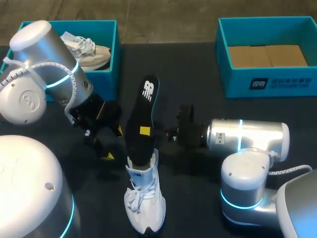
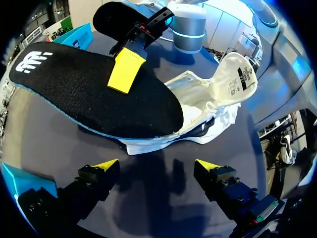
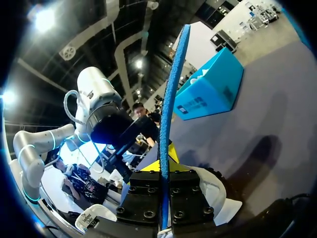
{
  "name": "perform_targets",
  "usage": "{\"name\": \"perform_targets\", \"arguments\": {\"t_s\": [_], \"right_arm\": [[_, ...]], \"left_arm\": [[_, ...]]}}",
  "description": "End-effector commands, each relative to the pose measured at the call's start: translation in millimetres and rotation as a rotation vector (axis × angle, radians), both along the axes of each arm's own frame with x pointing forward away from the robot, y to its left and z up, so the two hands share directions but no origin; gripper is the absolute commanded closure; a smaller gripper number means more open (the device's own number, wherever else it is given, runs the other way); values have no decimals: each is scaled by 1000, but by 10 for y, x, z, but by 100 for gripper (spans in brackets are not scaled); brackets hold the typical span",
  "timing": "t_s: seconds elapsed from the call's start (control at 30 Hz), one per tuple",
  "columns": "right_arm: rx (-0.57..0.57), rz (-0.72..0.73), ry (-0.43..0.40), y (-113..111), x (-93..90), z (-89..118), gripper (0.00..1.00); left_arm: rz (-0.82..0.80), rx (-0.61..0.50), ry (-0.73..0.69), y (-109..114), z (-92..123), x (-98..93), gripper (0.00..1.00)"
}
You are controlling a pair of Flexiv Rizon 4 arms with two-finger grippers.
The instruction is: Take the shoe out of the shoebox, open the shoe tongue, remove and reinsert the insole, then place the shoe into the shoebox
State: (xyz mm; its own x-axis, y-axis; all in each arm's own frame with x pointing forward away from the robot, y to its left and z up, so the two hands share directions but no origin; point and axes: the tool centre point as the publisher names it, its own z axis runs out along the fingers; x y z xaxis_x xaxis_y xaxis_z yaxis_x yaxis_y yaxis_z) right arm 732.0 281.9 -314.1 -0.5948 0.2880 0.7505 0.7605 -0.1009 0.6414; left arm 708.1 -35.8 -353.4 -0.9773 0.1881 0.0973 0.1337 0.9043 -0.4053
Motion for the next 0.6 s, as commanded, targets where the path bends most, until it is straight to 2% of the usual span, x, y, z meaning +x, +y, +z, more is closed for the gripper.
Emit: {"name": "perform_targets", "arguments": {"t_s": [0.03,0.6], "right_arm": [[1,-10,0,28,-37,-30,100],[-9,39,-15,-3,10,72,100]], "left_arm": [[1,3,-1,-3,-4,-4,0],[1,3,-1,-3,-4,-4,0]]}}
